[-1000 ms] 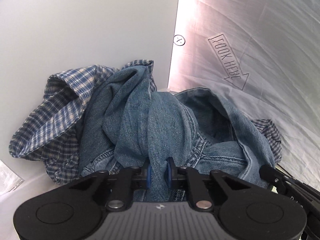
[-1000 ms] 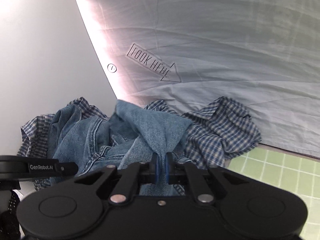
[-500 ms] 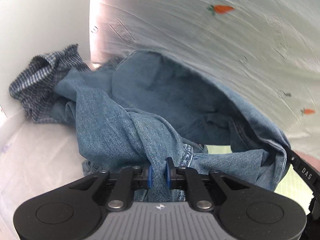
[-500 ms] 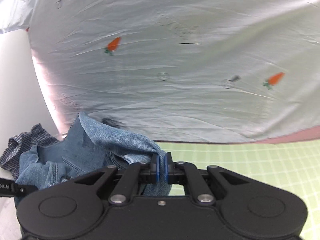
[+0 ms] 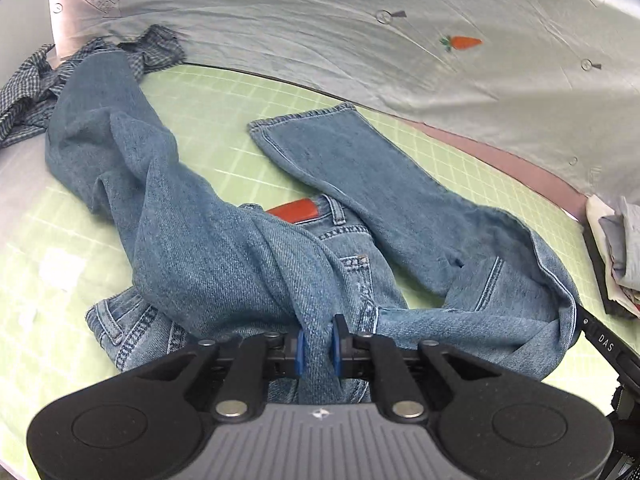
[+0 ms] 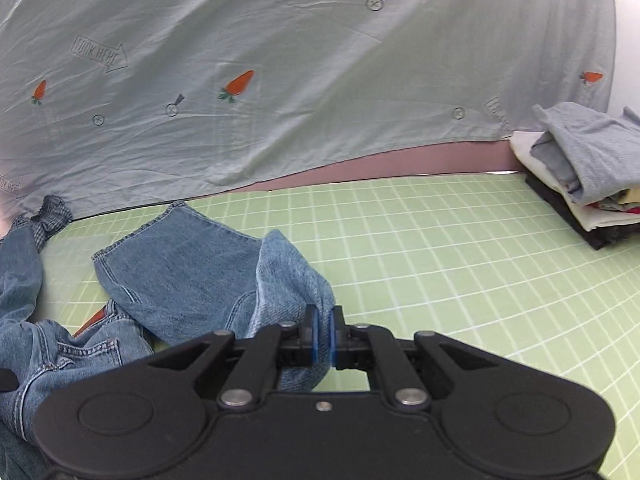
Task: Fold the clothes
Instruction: 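Pull the jeans out of the heap and lay them on the mat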
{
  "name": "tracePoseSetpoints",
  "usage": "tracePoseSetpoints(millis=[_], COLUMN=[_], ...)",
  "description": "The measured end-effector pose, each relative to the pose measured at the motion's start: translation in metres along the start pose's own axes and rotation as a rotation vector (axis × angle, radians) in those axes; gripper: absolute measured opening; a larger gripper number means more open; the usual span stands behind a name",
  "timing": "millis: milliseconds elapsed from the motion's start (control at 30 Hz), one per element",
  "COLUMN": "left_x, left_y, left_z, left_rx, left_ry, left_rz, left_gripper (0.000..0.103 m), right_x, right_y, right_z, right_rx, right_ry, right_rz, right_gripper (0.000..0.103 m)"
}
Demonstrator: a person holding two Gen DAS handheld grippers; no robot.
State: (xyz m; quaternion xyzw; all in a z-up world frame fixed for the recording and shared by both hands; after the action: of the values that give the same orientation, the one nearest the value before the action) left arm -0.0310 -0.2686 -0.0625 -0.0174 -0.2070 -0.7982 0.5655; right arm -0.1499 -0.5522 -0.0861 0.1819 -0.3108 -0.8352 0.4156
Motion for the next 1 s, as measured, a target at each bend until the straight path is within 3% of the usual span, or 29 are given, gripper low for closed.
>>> tracePoseSetpoints(millis=[167,367,467,533,767,900,1000], left_x=[0.054,0.061,0.047,0.035,-0.028,-0.058,-0.08], left_y=[-0.027,-0.022,-0.012,-0.006,0.014,0.03,0.045], left_z=[-0.013,-0.005,0.008,0.013,0.013,0.009,0.003], left_rx=[-0.029,0.011,0.053,0.067,0.029,0.024,0.018], left_ry=[-0.018,0.009,0.051,0.083,0.104,0.096,0.083], left_rz=[-0.027,0.02,0.054,0.075,0.163,0.176,0.198], left_gripper=[0.02,0.027,0.038,0.04,0.049,0.056,0.063], right_x=[0.055,0.068,0.065,0.062,0.037,0.022,0.012], right_y=[-0.004,-0.019,-0.025,-0.026,-0.026,-0.029,-0.032], right_z=[-0.004,-0.013,-0.017,-0.017,-0.016,-0.015,-0.014], right_rx=[-0.028,-0.093,-0.112,-0.115,-0.114,-0.123,-0.131], right_ry=[-0.029,-0.006,-0.005,-0.005,-0.075,-0.15,-0.207], right_rz=[-0.031,-0.024,-0.048,-0.079,-0.161,-0.189,-0.21], right_gripper=[0.006,0.01,0.024,0.037,0.054,0.079,0.081])
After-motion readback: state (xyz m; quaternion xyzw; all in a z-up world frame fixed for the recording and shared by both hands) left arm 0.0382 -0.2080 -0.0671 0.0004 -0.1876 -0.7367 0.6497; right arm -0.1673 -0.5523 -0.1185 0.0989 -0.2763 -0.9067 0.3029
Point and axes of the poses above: each gripper's, at about its wrist camera, not at the fingertips, and z roughly against the way its jaws point, x to its right, y to its top, the point moved 5 cm from there along -z, roughly the way its jaws point, and after that the axes turned 12 degrees about -x, right-handed, at the moved point
